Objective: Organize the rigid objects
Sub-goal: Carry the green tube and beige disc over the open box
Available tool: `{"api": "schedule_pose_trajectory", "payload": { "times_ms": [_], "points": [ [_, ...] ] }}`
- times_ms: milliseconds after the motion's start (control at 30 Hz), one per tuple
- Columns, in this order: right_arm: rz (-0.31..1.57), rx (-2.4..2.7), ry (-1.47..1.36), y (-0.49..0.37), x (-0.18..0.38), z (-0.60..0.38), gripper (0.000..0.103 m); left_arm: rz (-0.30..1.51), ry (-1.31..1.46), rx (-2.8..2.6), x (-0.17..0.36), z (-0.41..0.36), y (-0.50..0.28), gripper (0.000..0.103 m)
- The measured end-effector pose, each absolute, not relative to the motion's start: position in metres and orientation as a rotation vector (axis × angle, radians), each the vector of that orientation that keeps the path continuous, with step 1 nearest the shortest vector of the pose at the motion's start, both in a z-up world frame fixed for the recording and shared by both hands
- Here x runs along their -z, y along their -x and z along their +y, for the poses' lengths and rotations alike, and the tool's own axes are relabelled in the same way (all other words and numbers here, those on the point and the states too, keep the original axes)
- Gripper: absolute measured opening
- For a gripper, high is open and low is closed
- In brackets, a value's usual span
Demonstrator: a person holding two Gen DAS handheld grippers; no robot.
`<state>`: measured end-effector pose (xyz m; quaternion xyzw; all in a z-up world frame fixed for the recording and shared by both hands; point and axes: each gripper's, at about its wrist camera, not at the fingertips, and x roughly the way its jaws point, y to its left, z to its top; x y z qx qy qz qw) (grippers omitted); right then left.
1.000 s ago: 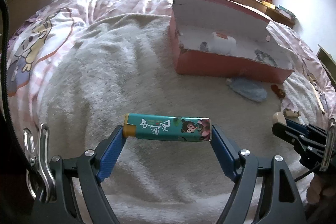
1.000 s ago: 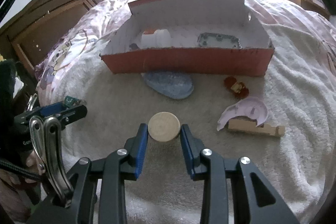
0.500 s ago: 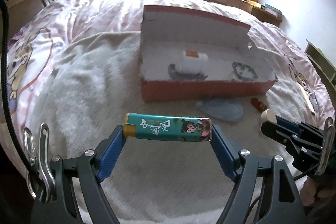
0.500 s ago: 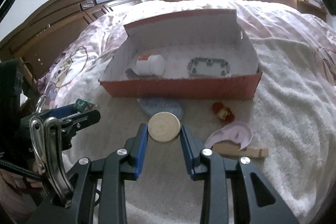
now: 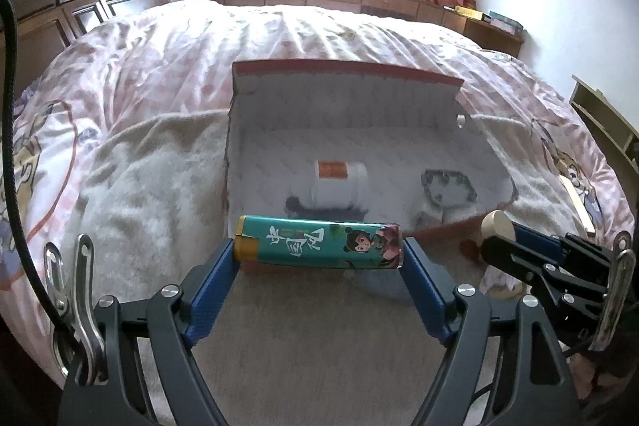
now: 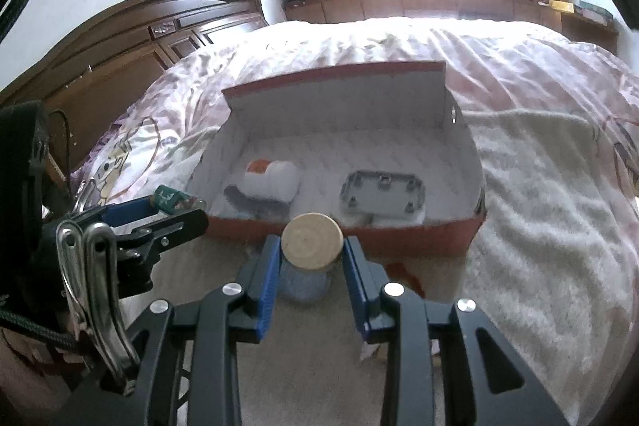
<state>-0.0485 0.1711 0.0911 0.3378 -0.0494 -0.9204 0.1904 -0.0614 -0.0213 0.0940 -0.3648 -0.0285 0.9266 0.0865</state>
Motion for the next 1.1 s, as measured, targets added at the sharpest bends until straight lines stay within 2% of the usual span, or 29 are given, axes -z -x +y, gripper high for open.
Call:
{"api": "schedule_pose_trajectory", "payload": {
  "times_ms": [1100],
  "points": [
    [-0.179,2.645,-0.984,0.109,-0.075,0.188,0.033,-0.041,1.089,-2.759,-0.083,0.010,0.128,0.082]
  ]
}}
